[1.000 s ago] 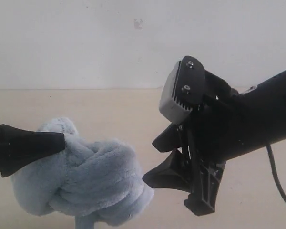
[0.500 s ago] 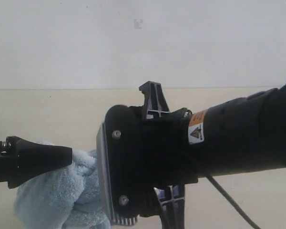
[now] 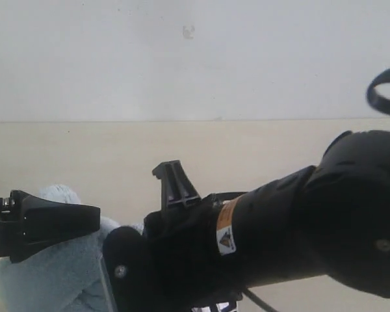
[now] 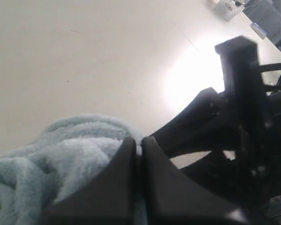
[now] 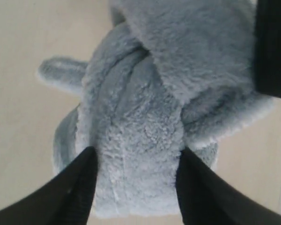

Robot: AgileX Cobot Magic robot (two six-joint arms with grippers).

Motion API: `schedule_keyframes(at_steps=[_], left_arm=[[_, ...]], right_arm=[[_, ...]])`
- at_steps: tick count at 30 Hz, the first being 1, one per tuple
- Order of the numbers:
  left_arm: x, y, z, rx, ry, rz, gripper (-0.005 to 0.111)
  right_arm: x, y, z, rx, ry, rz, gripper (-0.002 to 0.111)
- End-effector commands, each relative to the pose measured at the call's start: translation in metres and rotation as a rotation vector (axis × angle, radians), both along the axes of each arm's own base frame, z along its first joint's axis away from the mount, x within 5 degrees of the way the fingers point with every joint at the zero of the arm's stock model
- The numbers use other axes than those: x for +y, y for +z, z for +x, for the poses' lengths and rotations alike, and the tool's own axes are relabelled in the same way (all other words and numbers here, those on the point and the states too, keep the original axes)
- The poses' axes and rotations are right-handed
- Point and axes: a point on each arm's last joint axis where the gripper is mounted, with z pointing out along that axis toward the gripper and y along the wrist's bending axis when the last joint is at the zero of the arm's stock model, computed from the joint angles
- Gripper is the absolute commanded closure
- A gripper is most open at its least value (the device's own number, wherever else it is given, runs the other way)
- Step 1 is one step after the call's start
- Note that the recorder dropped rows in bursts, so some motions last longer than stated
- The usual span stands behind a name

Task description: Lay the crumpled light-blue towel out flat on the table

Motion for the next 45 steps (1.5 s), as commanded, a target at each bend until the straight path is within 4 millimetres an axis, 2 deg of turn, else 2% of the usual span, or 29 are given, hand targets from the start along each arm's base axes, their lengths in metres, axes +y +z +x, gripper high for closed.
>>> schedule_keyframes(at_steps=[1, 3, 7, 10, 12, 14, 16, 17, 19, 21, 27, 31, 35, 38, 45], left_arm=[[-0.003, 0.003, -0.002, 0.004, -0.042, -0.032, 0.103], [-0.004, 0.004, -0.003, 0.005, -0.049, -0.034, 0.103], [-0.004, 0.003, -0.003, 0.004, -0.052, -0.030, 0.103], [-0.004, 0.003, -0.003, 0.005, -0.053, -0.027, 0.103], [-0.003, 0.001, -0.004, 0.001, -0.064, -0.002, 0.099], [0.001, -0.004, -0.001, -0.008, -0.032, 0.072, 0.089], [0.009, -0.010, 0.005, 0.021, 0.078, 0.152, 0.076], [0.013, -0.013, 0.008, 0.031, 0.123, 0.194, 0.069], [0.021, -0.016, 0.011, 0.061, 0.224, 0.249, 0.054], [0.028, -0.017, 0.013, 0.062, 0.296, 0.288, 0.048], [0.039, -0.016, 0.014, 0.054, 0.412, 0.362, 0.047], [0.043, -0.026, 0.012, 0.097, 0.451, 0.375, 0.047], [0.044, -0.033, 0.013, 0.129, 0.474, 0.383, 0.047], [0.044, -0.037, 0.014, 0.162, 0.474, 0.381, 0.047], [0.044, -0.062, 0.018, 0.286, 0.489, 0.414, 0.047]], right_arm=[[0.009, -0.014, 0.003, -0.002, 0.008, -0.014, 0.060], [0.011, -0.015, 0.004, -0.009, 0.007, -0.005, 0.070], [0.012, -0.013, 0.005, 0.010, -0.031, 0.027, 0.109], [0.009, -0.016, 0.003, 0.056, -0.055, 0.002, 0.103], [0.008, -0.018, 0.001, 0.076, -0.055, -0.023, 0.092], [0.008, -0.018, 0.000, 0.100, -0.067, -0.020, 0.075], [0.009, -0.018, -0.003, 0.120, -0.074, -0.008, 0.060], [0.010, -0.018, -0.004, 0.128, -0.085, 0.003, 0.057], [0.012, -0.017, -0.004, 0.140, -0.111, 0.032, 0.056], [0.015, -0.015, -0.004, 0.131, -0.115, 0.061, 0.056], [0.027, 0.006, 0.003, 0.105, -0.131, 0.153, 0.056], [0.045, 0.013, 0.013, 0.101, -0.136, 0.177, 0.056], [0.066, 0.005, 0.025, 0.127, -0.133, 0.130, 0.056], [0.081, -0.007, 0.033, 0.154, -0.132, 0.080, 0.056], [0.106, -0.026, 0.046, 0.203, -0.131, 0.002, 0.056]])
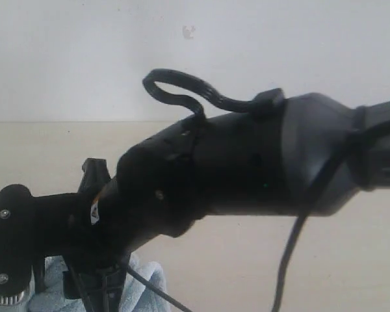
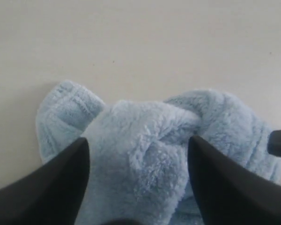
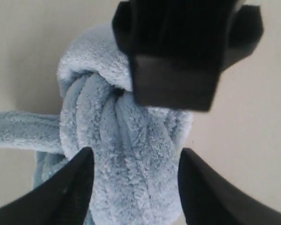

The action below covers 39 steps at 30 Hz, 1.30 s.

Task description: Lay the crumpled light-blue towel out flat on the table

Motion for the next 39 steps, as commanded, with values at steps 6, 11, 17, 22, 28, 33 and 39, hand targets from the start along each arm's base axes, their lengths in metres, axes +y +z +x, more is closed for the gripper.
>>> schedule_keyframes(at_steps=[6, 11, 17, 22, 28, 33, 39], left_arm=[[0.000, -0.030, 0.007, 0.149, 0.038, 0.015, 0.051], [0.000, -0.040, 0.011, 0.190, 0.047, 0.032, 0.076], [0.000, -0.040, 0.012, 0.185, 0.059, 0.029, 0.102], [0.001, -0.040, 0.012, 0.178, 0.069, 0.028, 0.103], [0.003, -0.034, 0.014, 0.131, 0.091, 0.031, 0.103], [0.006, -0.019, 0.012, 0.046, 0.116, 0.018, 0.103], [0.019, -0.006, 0.010, -0.012, 0.177, -0.002, 0.103]], right_arm=[[0.023, -0.026, 0.012, 0.061, 0.004, -0.090, 0.056], [0.019, -0.040, 0.016, 0.068, -0.022, -0.173, 0.071], [0.012, -0.045, 0.020, 0.116, -0.089, -0.217, 0.108], [0.008, -0.042, 0.018, 0.142, -0.104, -0.245, 0.108], [-0.004, -0.024, 0.010, 0.186, -0.120, -0.302, 0.108], [-0.020, -0.007, 0.012, 0.231, -0.179, -0.335, 0.108], [-0.052, 0.005, 0.025, 0.360, -0.310, -0.363, 0.108]])
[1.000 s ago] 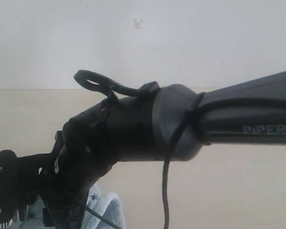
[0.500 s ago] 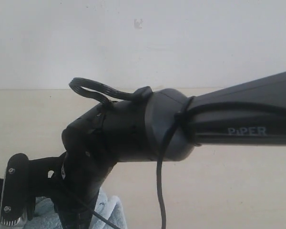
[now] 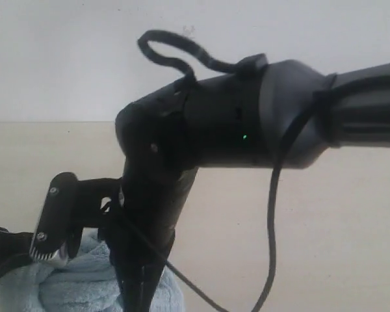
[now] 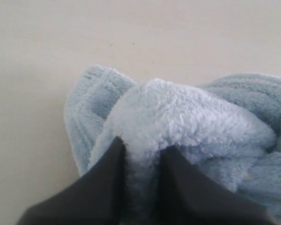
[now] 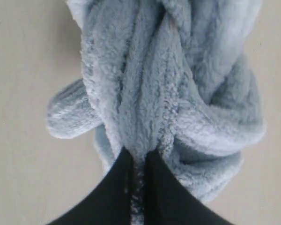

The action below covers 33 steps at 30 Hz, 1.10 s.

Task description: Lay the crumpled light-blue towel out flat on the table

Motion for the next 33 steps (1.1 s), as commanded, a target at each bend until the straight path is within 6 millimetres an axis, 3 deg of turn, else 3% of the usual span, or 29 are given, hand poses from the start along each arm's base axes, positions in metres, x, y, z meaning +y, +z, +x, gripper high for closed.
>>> schedule_keyframes(at_steps=[1, 19, 27, 33], left_arm=[[0.015, 0.010, 0.002, -0.078, 0.094, 0.013, 0.103], [0.022, 0.010, 0.001, -0.075, 0.132, 0.007, 0.103], [0.022, 0.010, 0.001, -0.076, 0.130, 0.009, 0.103], [0.022, 0.010, 0.001, -0.074, 0.129, 0.008, 0.103]], right_arm=[[-0.034, 0.010, 0.004, 0.103, -0.081, -0.093, 0.108], [-0.186, 0.070, 0.033, 0.098, -0.538, -0.025, 0.108], [-0.243, 0.068, 0.046, 0.089, -0.828, 0.028, 0.108], [-0.265, 0.068, 0.044, 0.089, -1.035, 0.042, 0.108]])
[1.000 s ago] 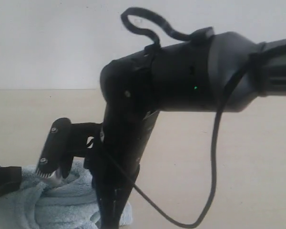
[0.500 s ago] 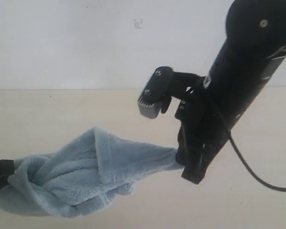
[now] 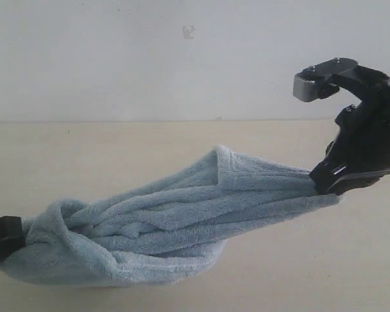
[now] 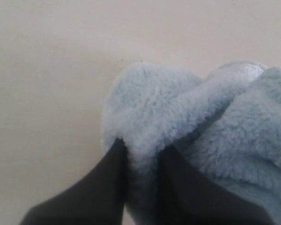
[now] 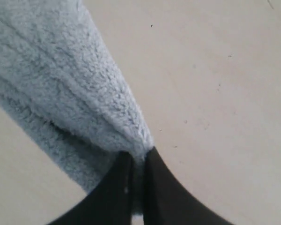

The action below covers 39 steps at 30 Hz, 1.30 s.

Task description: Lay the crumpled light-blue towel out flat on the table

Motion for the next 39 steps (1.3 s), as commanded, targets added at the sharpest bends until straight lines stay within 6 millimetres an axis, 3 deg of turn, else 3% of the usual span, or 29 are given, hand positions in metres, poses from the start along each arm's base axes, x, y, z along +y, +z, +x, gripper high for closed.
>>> schedule_keyframes(at_steps=[1, 4, 6, 13, 19, 23, 27, 29, 33, 39], left_arm=[[0.009, 0.003, 0.004, -0.073, 0.031, 0.084, 0.103], [0.008, 0.002, 0.003, -0.061, 0.025, 0.072, 0.103], [0.006, 0.003, 0.002, -0.051, 0.033, 0.041, 0.103], [-0.002, 0.024, -0.009, -0.143, 0.010, -0.056, 0.103], [-0.005, 0.042, -0.022, -0.228, -0.009, -0.114, 0.102], [-0.006, 0.052, -0.030, -0.291, -0.026, -0.119, 0.084], [-0.008, 0.056, -0.036, -0.306, -0.055, -0.131, 0.046], [-0.010, 0.056, -0.038, -0.289, -0.079, -0.144, 0.035], [-0.014, 0.055, -0.041, -0.258, -0.114, -0.175, 0.033], [-0.021, 0.068, -0.052, -0.358, -0.208, -0.219, 0.033]], right_arm=[[-0.038, -0.002, -0.002, -0.027, -0.135, -0.178, 0.108], [-0.067, -0.001, -0.009, -0.096, -0.316, -0.193, 0.108], [-0.075, 0.008, -0.018, -0.174, -0.393, -0.132, 0.108], [-0.051, 0.032, -0.033, -0.241, -0.345, 0.176, 0.108], [-0.049, 0.033, -0.035, -0.220, -0.341, 0.204, 0.108], [-0.048, 0.033, -0.037, -0.207, -0.331, 0.201, 0.108], [-0.049, 0.037, -0.040, -0.234, -0.330, 0.206, 0.108], [-0.049, 0.038, -0.041, -0.239, -0.330, 0.206, 0.108], [-0.049, 0.040, -0.044, -0.243, -0.328, 0.210, 0.108], [-0.049, 0.040, -0.053, -0.294, -0.339, 0.228, 0.108]])
